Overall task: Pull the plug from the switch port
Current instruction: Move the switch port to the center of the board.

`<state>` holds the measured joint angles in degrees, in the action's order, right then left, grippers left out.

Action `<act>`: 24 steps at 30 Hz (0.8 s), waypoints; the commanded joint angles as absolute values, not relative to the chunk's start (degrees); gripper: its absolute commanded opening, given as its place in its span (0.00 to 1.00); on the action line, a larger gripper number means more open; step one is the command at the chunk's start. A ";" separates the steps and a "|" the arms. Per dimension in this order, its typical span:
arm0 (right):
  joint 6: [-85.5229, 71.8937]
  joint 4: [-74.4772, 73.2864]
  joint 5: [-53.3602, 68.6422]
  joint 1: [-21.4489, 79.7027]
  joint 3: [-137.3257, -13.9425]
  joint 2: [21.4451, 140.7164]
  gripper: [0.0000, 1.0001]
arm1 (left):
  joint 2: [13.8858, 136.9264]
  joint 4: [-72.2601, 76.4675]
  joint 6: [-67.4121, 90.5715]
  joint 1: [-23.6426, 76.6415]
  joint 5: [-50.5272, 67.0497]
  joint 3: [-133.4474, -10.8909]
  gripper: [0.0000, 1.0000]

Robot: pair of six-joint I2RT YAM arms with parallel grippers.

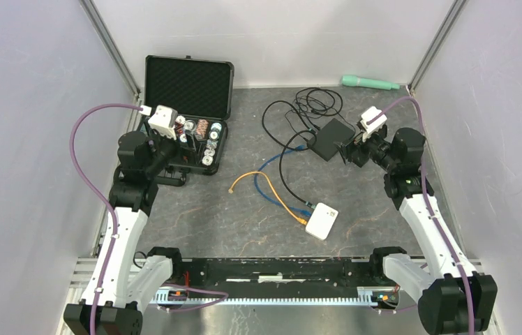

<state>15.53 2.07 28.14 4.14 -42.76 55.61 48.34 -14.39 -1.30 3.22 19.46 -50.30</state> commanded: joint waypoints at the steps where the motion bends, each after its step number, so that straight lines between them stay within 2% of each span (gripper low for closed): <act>1: 16.44 2.94 28.80 4.30 -42.36 55.20 0.98 | 47.62 -11.80 1.13 3.02 18.38 -50.54 1.00; 14: 17.05 2.28 28.86 4.33 -42.25 54.78 0.98 | 47.11 -12.48 0.10 3.01 17.79 -49.70 1.00; 19: 25.58 -6.89 33.50 4.86 -43.48 54.14 0.98 | 46.59 -17.04 -5.35 2.99 17.68 -51.48 1.00; 22: 34.91 -15.56 29.78 11.47 -43.26 55.10 0.98 | 46.94 -19.09 -9.14 2.99 20.27 -51.86 1.00; 24: 40.08 -18.78 22.14 17.53 -41.32 55.78 0.98 | 47.66 -20.74 -12.60 2.99 23.46 -52.14 1.00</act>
